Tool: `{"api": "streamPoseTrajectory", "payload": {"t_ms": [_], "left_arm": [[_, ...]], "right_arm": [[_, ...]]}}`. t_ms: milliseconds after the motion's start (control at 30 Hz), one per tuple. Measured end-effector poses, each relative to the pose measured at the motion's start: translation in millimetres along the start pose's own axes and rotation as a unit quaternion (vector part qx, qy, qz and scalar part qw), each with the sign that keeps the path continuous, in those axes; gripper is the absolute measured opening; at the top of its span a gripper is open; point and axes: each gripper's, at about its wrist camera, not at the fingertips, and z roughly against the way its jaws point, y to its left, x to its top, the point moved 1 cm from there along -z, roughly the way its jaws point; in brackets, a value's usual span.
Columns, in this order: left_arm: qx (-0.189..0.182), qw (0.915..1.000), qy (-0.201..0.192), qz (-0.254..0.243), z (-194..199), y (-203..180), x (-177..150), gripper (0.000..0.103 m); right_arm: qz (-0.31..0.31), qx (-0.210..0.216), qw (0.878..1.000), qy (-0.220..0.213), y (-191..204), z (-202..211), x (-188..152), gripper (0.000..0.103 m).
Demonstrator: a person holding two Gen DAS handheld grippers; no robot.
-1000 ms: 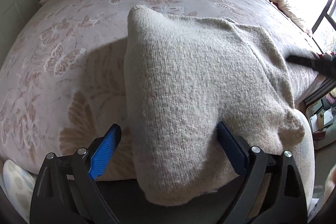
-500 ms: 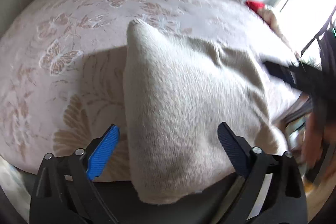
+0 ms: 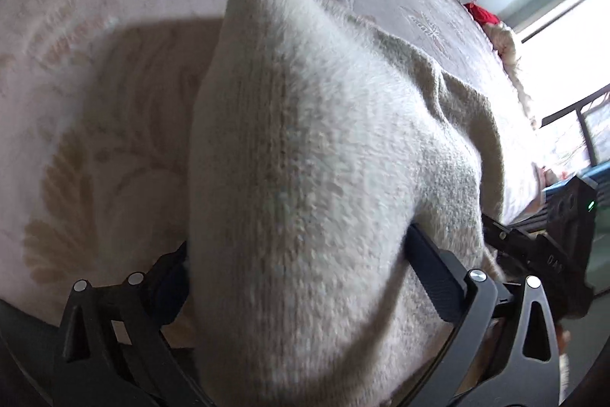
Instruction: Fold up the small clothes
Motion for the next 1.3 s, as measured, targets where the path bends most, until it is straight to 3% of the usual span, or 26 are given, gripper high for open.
{"api": "streamPoseTrajectory", "payload": {"t_ms": [100, 200, 233, 267, 367, 467, 567, 867, 1167, 1300], "left_arm": [[-0.005, 1.0000, -0.004, -0.002, -3.9, -0.2, 1.7, 0.098], [0.001, 0.9998, -0.003, -0.019, -3.3, -5.8, 1.3, 0.096], [-0.002, 0.9998, -0.002, -0.021, -1.7, -7.7, 2.0, 0.093], [0.000, 0.9997, 0.000, -0.024, 1.3, -10.5, 2.2, 0.087], [0.015, 0.9992, 0.002, -0.036, 9.7, -18.7, 4.5, 0.071], [0.035, 0.9976, -0.001, -0.060, 21.1, -27.3, 5.6, 0.055], [0.044, 0.9963, -0.005, -0.073, 36.7, -35.6, 7.4, 0.048], [0.031, 0.9939, -0.048, -0.094, 102.9, -49.2, 8.0, 0.046], [0.027, 0.9834, -0.136, -0.116, 189.8, -59.5, 11.2, 0.047], [0.018, 0.9747, -0.182, -0.129, 240.3, -53.5, 18.7, 0.047]], "right_arm": [[-0.002, 0.007, 1.000, 0.002, 1.3, -4.5, 8.7, 0.095], [0.002, 0.016, 1.000, 0.000, 2.5, -9.3, 12.9, 0.085], [0.004, 0.035, 0.999, -0.001, 3.1, -9.4, 14.6, 0.057], [0.000, 0.065, 0.998, 0.005, 3.8, -10.1, 14.7, 0.047], [-0.004, 0.053, 0.999, -0.004, 10.4, -5.8, 16.8, 0.036], [-0.007, 0.036, 0.999, -0.020, 21.4, 4.9, 14.9, 0.032], [-0.004, 0.028, 0.999, -0.042, 35.1, 21.5, 11.4, 0.031], [0.017, 0.057, 0.993, -0.102, 79.2, 88.7, 4.9, 0.030], [0.079, 0.098, 0.979, -0.161, 145.3, 143.2, 3.4, 0.030], [0.110, 0.120, 0.969, -0.188, 183.7, 168.6, 1.2, 0.030]]}}
